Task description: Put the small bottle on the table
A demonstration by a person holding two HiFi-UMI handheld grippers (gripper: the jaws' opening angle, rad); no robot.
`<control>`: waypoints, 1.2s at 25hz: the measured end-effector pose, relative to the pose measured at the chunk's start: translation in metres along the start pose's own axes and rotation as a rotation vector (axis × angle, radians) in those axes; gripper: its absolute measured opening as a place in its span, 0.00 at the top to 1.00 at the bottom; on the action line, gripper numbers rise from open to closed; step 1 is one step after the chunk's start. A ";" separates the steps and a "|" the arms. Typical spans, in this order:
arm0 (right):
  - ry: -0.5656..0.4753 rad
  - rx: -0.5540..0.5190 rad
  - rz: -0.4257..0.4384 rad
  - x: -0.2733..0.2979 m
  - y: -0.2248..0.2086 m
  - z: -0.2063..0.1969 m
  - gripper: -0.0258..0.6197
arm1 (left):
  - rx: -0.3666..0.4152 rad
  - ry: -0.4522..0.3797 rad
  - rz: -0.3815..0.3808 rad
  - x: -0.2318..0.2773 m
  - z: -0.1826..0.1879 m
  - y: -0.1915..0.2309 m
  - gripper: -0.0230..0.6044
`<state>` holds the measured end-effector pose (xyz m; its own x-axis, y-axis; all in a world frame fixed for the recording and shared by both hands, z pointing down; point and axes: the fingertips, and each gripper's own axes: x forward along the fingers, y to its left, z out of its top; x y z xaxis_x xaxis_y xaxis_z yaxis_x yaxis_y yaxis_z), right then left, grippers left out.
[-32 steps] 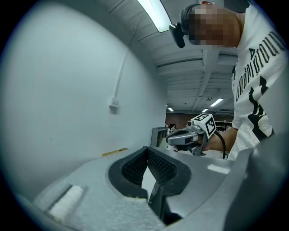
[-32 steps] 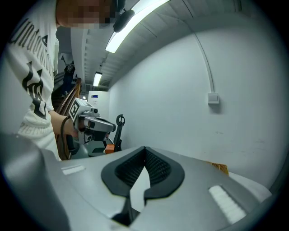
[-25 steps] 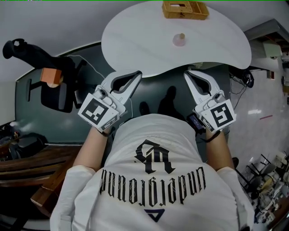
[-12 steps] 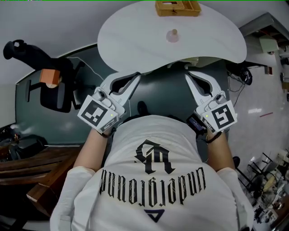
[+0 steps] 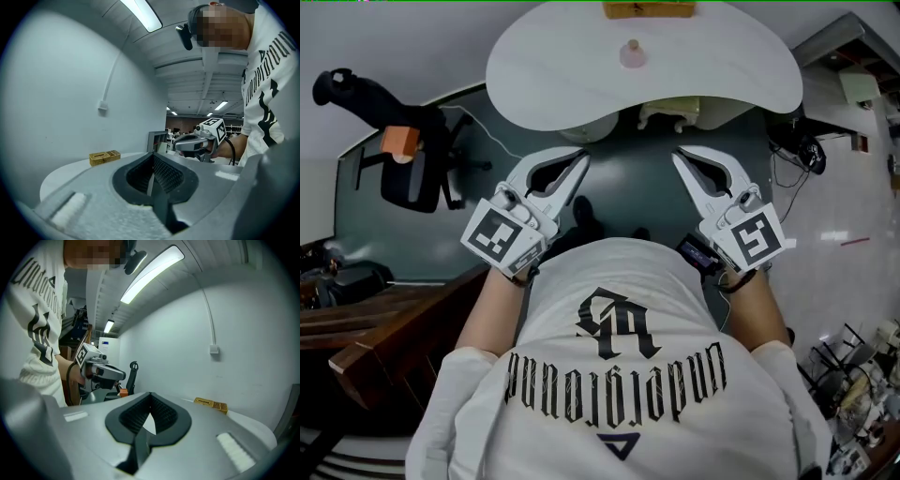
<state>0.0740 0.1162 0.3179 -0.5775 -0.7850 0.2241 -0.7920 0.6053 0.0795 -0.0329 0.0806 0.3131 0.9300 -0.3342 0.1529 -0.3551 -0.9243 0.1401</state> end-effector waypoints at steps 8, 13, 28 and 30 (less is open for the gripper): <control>-0.007 0.020 0.061 -0.072 0.025 -0.020 0.96 | 0.008 -0.013 0.042 0.007 -0.005 -0.081 0.95; -0.018 0.041 0.076 -0.100 0.042 -0.024 0.96 | 0.003 -0.021 0.063 0.001 -0.012 -0.116 0.95; 0.006 0.005 0.093 -0.114 0.069 -0.026 0.96 | 0.000 -0.047 0.101 -0.026 -0.018 -0.139 0.95; 0.008 -0.005 0.091 -0.113 0.068 -0.027 0.96 | 0.000 -0.050 0.099 -0.026 -0.017 -0.138 0.95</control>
<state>0.0907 0.2492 0.3245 -0.6453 -0.7257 0.2387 -0.7353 0.6747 0.0633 -0.0097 0.2204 0.3065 0.8938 -0.4329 0.1170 -0.4458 -0.8862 0.1265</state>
